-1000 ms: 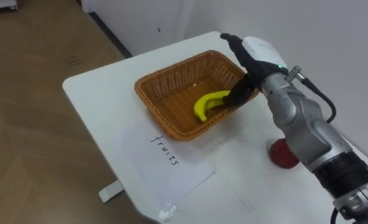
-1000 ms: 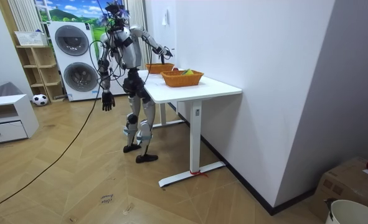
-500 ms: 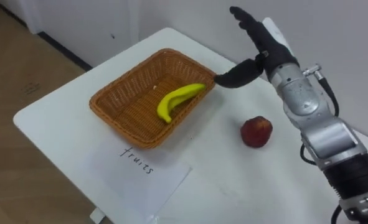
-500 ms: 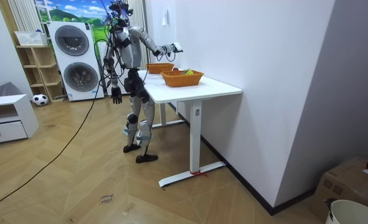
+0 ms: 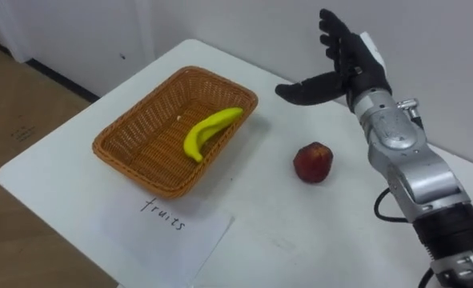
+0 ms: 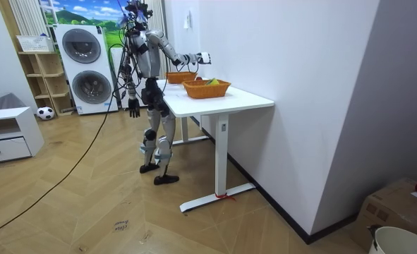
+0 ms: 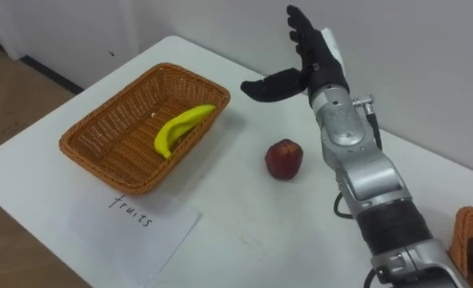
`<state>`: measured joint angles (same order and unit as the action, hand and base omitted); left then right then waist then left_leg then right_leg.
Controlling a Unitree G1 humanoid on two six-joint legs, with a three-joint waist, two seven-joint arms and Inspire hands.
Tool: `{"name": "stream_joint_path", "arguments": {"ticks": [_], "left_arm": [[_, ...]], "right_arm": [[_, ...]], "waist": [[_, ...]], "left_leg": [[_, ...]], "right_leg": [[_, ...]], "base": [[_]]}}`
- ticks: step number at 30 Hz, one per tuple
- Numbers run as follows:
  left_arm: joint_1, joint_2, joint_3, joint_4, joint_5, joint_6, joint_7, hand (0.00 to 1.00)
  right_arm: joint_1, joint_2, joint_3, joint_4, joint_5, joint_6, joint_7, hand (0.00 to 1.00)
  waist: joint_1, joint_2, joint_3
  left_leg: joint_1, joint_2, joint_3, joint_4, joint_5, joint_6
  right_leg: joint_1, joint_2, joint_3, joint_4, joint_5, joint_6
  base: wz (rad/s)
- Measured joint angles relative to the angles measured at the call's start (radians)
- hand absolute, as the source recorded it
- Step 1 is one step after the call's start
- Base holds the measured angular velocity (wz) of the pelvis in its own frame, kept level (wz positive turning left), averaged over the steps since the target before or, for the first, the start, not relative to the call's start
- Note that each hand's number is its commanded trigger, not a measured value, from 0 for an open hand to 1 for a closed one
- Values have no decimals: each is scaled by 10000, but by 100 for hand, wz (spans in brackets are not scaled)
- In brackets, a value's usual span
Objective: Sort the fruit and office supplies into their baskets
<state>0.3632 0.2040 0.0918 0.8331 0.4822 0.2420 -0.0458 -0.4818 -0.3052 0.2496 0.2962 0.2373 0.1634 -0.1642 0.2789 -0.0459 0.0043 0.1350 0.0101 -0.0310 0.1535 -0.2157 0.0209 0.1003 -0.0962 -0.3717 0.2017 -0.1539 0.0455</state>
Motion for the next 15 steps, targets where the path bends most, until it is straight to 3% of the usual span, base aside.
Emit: {"name": "stream_joint_path", "arguments": {"ticks": [15], "left_arm": [[40,-296,13,328,2,8,216,0]], "right_arm": [[449,111,0,632,309,-6,-93,0]], "waist": [[-3,140,-59]], "left_leg": [[-8,9,7,-6,0,0]], "right_leg": [[4,-2,-28,-2,2,-4]], "base": [[0]]}}
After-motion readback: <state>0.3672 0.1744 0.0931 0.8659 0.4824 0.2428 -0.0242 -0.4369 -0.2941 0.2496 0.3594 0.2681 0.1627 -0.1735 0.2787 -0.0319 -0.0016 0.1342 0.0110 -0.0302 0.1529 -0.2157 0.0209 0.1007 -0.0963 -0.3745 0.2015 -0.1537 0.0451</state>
